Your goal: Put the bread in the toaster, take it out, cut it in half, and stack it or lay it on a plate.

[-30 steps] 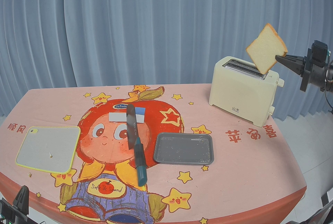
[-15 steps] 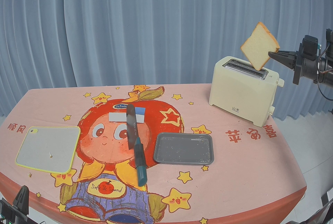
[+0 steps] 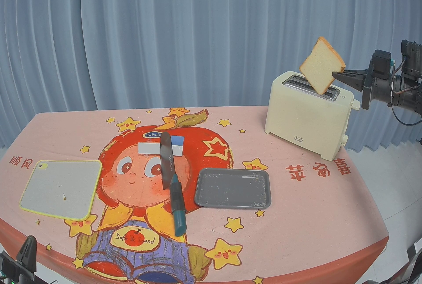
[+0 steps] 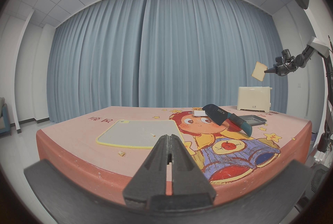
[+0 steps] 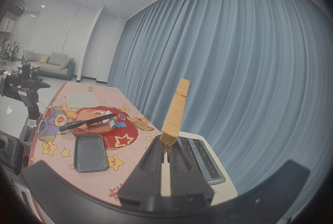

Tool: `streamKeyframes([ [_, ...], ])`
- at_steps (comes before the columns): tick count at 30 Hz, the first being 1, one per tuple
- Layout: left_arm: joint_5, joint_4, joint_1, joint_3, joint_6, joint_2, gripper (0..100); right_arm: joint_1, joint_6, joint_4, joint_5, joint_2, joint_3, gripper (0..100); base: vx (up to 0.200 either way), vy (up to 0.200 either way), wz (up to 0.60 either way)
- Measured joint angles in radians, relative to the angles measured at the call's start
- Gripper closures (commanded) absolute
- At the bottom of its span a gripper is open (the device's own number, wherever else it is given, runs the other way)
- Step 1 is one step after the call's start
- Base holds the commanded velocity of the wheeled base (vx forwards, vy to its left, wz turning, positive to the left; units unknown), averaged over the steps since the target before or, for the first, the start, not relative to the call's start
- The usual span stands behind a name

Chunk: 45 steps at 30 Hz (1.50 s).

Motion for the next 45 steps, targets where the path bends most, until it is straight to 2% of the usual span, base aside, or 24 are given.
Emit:
streamKeyframes([
  [10,0.0,0.0,0.0,0.0,0.0,0.0,100,-0.031,-0.002,0.0,0.003,0.063,-0.087,100,0.0,0.0,0.0],
  [15,0.0,0.0,0.0,0.0,0.0,0.0,100,-0.076,-0.002,0.0,0.045,0.103,-0.137,100,0.0,0.0,0.0],
  [20,0.0,0.0,0.0,0.0,0.0,0.0,100,-0.099,-0.002,-0.001,0.053,0.132,-0.153,100,0.0,0.0,0.0],
  [24,0.0,0.0,0.0,0.0,0.0,0.0,100,-0.111,-0.002,-0.001,0.082,0.148,-0.167,100,0.0,0.0,0.0],
  [29,0.0,0.0,0.0,0.0,0.0,0.0,100,-0.118,-0.005,-0.002,0.085,0.168,-0.174,100,0.0,0.0,0.0],
  [45,0.001,0.0,0.0,0.0,0.0,0.0,100,-0.135,-0.063,-0.002,0.088,0.252,-0.22,100,0.0,0.0,0.0],
])
